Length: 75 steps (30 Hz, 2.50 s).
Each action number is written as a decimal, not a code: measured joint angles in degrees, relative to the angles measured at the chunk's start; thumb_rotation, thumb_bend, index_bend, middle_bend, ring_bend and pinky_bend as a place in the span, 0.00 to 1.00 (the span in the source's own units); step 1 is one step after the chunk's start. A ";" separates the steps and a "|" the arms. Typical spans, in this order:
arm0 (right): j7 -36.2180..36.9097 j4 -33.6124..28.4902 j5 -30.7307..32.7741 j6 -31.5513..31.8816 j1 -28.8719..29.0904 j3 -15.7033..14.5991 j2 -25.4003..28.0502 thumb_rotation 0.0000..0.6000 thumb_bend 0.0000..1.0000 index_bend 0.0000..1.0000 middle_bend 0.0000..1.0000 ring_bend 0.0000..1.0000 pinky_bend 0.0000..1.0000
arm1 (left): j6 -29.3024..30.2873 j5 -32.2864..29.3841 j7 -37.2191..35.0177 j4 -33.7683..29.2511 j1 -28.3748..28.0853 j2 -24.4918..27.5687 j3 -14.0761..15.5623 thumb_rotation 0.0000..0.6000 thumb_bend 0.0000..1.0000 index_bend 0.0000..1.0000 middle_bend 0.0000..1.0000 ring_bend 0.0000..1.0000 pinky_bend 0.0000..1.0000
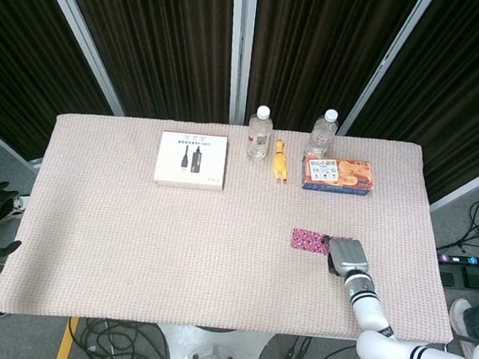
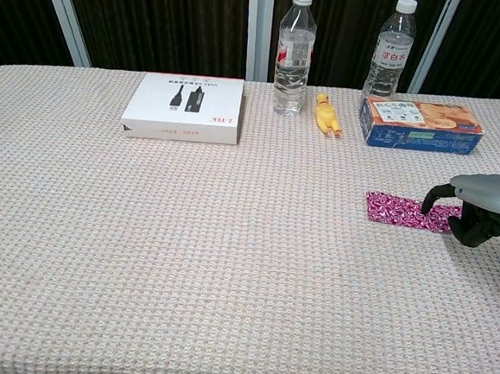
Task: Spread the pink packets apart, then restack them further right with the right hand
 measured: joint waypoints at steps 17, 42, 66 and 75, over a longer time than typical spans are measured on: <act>1.08 -1.58 -1.29 0.67 -0.45 -0.37 1.57 1.00 0.66 0.26 1.00 1.00 1.00 | 0.08 0.07 -0.09 -0.06 -0.09 0.04 -0.12 1.00 0.00 0.25 0.23 0.12 0.24; -0.88 -1.26 -1.48 2.36 1.48 0.82 -1.49 1.00 0.66 0.25 1.00 1.00 1.00 | -0.03 -0.38 -1.16 0.65 -0.02 0.34 -0.29 1.00 0.00 0.25 0.23 0.12 0.24; -3.98 -0.65 1.23 2.15 2.48 -0.36 -3.20 1.00 0.66 0.25 1.00 1.00 1.00 | -0.11 -0.44 -1.47 1.02 -0.09 0.43 -0.40 1.00 0.00 0.25 0.23 0.12 0.24; -4.33 -3.48 0.72 3.40 1.98 -1.16 -2.38 1.00 0.66 0.26 1.00 1.00 1.00 | -0.31 -0.24 -1.10 0.41 -0.40 0.42 -0.47 1.00 0.00 0.25 0.23 0.12 0.24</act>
